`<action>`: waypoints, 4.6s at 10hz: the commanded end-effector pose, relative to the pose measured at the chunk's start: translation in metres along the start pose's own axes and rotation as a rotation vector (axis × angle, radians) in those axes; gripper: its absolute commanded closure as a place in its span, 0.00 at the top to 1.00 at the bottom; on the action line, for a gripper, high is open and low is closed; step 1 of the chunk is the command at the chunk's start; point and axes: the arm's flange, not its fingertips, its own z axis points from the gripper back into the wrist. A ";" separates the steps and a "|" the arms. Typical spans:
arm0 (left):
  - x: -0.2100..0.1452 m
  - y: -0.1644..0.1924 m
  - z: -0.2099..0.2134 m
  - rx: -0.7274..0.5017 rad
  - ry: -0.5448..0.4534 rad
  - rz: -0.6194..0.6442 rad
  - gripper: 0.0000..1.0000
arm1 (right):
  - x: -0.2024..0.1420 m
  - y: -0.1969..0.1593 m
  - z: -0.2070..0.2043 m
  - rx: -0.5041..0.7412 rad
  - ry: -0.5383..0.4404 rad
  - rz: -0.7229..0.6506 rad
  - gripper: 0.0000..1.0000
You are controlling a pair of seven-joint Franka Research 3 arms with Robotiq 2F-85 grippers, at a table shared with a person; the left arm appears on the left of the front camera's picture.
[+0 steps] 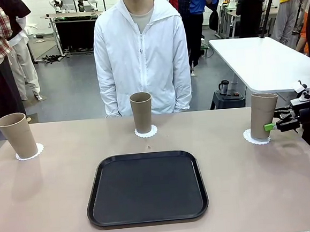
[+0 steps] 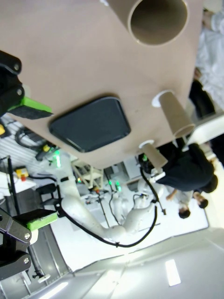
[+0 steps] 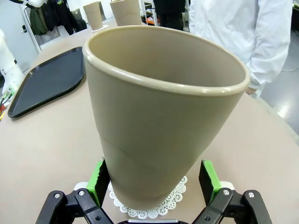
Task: Place coasters on the table and set cups on them.
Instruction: Take one Reusable plastic cup from the Flat Tray and place it on a coaster set by the human.
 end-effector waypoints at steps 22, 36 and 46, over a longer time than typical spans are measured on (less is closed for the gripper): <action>0.000 -0.001 0.000 0.002 -0.005 0.007 1.00 | 0.154 0.174 0.039 -0.352 0.816 -0.267 1.00; 0.000 -0.001 0.000 0.002 -0.005 0.007 1.00 | 0.198 0.197 0.042 -0.420 0.890 -0.236 1.00; 0.000 -0.001 0.000 0.002 -0.005 0.007 1.00 | 0.137 0.194 0.259 0.188 -0.036 -1.196 1.00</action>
